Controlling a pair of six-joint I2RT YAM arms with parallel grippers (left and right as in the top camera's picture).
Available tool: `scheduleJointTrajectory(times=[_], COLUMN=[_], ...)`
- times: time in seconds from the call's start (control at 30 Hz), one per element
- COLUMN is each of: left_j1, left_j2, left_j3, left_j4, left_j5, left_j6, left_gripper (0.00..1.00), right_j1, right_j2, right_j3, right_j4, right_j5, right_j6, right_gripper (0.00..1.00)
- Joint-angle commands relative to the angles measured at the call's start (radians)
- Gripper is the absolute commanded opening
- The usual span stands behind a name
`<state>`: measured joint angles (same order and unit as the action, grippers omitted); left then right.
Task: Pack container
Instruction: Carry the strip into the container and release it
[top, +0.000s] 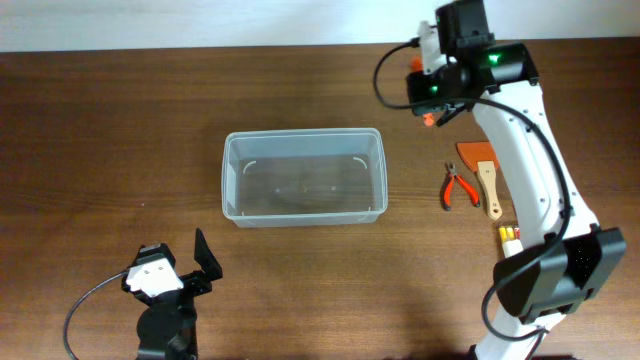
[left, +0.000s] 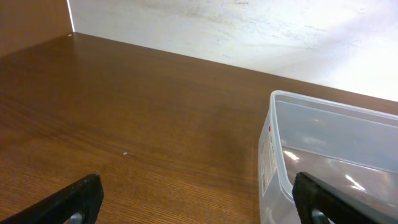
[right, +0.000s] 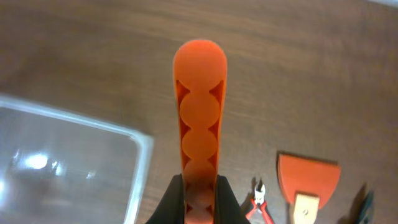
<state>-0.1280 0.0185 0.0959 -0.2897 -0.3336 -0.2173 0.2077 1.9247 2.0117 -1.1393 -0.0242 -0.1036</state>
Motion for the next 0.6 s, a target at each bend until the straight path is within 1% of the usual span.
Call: scheduleJointTrajectory(times=[0.0, 0.2, 0.33, 0.47, 0.57], left_j1=[-0.003, -0.003, -0.003, -0.003, -0.003], left_j2=[-0.006, -0.006, -0.006, -0.006, -0.006], left_j3=[-0.003, -0.003, -0.003, -0.003, -0.003], left_j4=[-0.002, -0.002, -0.002, -0.002, -0.002], left_j5=[-0.003, -0.003, -0.003, -0.003, -0.003], left_j6=[0.009, 0.009, 0.009, 0.009, 0.009], left_gripper=[0.99, 0.99, 0.99, 0.99, 0.99], right_j1=[0.088, 0.229, 0.293, 0.326, 0.332], right_j2=[-0.021, -0.020, -0.016, 0.007, 0.027], right_j3=[0.031, 0.016, -0.013, -0.056, -0.116], right_j4=[-0.036, -0.055, -0.054, -0.057, -0.051], right_j5=[-0.061, -0.078, -0.078, -0.086, -0.140], right_j6=[-0.233, -0.442, -0.596, -0.663, -0.714], right_gripper=[0.04, 0.04, 0.04, 0.04, 0.04])
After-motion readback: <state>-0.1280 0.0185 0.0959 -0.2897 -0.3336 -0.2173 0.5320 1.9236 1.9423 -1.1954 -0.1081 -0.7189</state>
